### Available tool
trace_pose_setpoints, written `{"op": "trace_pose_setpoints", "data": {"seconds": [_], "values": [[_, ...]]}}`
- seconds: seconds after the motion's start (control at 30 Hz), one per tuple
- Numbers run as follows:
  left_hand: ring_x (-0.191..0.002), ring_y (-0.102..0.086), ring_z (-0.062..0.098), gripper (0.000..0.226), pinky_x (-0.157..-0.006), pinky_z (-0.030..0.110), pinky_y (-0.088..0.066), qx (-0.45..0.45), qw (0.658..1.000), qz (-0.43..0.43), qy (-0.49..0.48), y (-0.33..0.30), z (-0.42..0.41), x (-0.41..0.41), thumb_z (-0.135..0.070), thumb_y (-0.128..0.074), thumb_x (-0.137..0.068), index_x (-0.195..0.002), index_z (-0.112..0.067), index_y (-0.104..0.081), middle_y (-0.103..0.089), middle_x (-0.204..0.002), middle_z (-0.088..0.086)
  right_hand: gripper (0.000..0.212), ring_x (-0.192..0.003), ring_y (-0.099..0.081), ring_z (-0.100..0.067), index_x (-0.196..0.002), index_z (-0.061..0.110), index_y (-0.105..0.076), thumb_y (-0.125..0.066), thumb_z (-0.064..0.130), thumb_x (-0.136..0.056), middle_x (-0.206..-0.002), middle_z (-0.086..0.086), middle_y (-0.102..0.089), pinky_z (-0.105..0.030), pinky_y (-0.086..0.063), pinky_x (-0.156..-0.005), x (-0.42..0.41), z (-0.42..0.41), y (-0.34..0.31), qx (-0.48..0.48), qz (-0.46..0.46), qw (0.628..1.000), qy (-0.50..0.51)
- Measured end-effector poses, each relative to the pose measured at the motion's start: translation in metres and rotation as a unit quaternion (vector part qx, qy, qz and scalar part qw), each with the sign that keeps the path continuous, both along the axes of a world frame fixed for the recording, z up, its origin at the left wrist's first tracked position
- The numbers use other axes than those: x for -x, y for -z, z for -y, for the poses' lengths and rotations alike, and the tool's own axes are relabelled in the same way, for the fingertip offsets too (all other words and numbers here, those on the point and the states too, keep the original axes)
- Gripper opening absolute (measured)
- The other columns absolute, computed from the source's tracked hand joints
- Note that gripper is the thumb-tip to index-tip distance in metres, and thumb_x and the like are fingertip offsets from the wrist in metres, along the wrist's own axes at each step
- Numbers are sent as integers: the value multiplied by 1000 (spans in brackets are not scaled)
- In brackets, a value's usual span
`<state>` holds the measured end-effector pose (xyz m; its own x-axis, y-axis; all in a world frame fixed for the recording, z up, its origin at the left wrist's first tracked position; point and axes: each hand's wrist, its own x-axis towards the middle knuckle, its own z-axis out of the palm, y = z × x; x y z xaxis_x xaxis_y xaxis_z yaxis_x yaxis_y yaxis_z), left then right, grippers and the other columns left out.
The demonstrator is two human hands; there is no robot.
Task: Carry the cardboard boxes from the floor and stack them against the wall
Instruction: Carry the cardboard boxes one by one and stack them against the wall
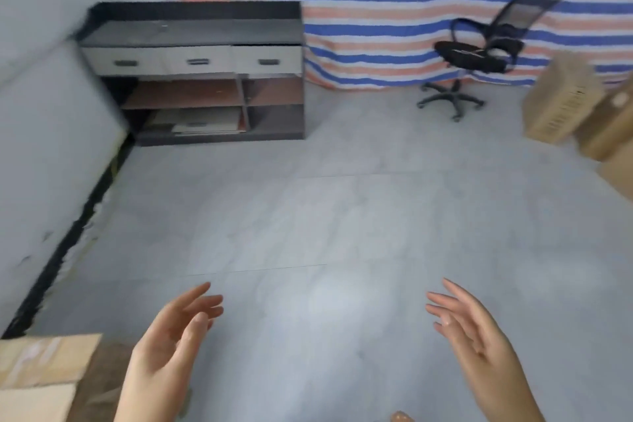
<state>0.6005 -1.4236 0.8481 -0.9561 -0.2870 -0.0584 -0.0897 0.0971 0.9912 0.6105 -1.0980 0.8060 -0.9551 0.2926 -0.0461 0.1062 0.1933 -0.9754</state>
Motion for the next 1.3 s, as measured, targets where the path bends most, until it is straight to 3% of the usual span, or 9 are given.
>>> {"op": "trace_pose_setpoints", "data": {"seconds": [0.17,0.3,0.43,0.5,0.57,0.7,0.9,1.07,1.3], "values": [[-94,-69,16,31,-90,42,-51,-2,991,17,129,14,-143,24,-2,-50,-92,-108,-23,-65,-73,-99,0,37,-101,-67,-9,-115,27,-60,-51,1,-91,-108,8,-71,-35,-50,-93,-54,-131,1,-6,24,992,121],[-92,-69,12,37,-88,34,-50,29,973,13,228,14,-230,44,6,-48,-92,-106,-23,-65,-73,-98,-2,37,-94,-68,-10,-118,17,-61,-50,-6,-91,-102,-1,-72,-39,-48,-94,-87,-197,-1,13,28,972,232],[-89,-69,12,36,-84,27,-52,46,954,11,295,15,-297,67,9,-49,-90,-105,-20,-66,-73,-97,-2,38,-90,-69,-10,-114,18,-61,-49,-8,-90,-95,7,-74,-34,-50,-88,-102,-234,7,25,42,948,314],[-87,-69,12,35,-82,23,-53,48,948,3,315,15,-324,82,9,-50,-90,-104,-18,-67,-73,-96,-2,38,-86,-69,-5,-113,17,-60,-48,-10,-90,-92,10,-74,-26,-51,-83,-99,-247,13,32,60,939,337],[-87,-69,11,35,-83,24,-52,45,944,5,326,20,-345,99,9,-50,-89,-104,-18,-67,-73,-96,-3,38,-84,-69,-4,-112,18,-61,-48,-11,-90,-92,3,-74,-20,-51,-80,-91,-258,21,36,78,933,349],[-86,-69,11,35,-83,33,-51,44,939,23,339,32,-384,148,11,-48,-90,-102,-16,-67,-74,-93,-4,38,-87,-69,-5,-111,20,-62,-50,-9,-89,-99,-2,-73,-29,-50,-85,-50,-287,29,24,87,930,356],[-84,-69,12,34,-82,24,-53,35,930,20,365,24,-457,260,11,-47,-91,-102,-13,-68,-74,-90,-3,39,-91,-69,-4,-110,30,-62,-52,-3,-91,-101,5,-72,-24,-52,-83,41,-358,12,-8,66,917,392],[-90,-69,11,34,-84,35,-49,56,895,-8,442,11,-537,353,5,-48,-92,-103,-21,-67,-73,-96,-4,39,-94,-68,-6,-112,32,-60,-50,0,-93,-105,6,-71,-31,-51,-87,94,-413,6,-4,47,901,430],[-92,-69,12,36,-88,31,-49,60,845,2,531,18,-676,403,4,-49,-92,-104,-24,-68,-73,-98,-2,36,-87,-70,-9,-110,22,-62,-44,-6,-95,-104,-2,-71,-21,-56,-76,102,-491,20,60,42,843,533]]}}
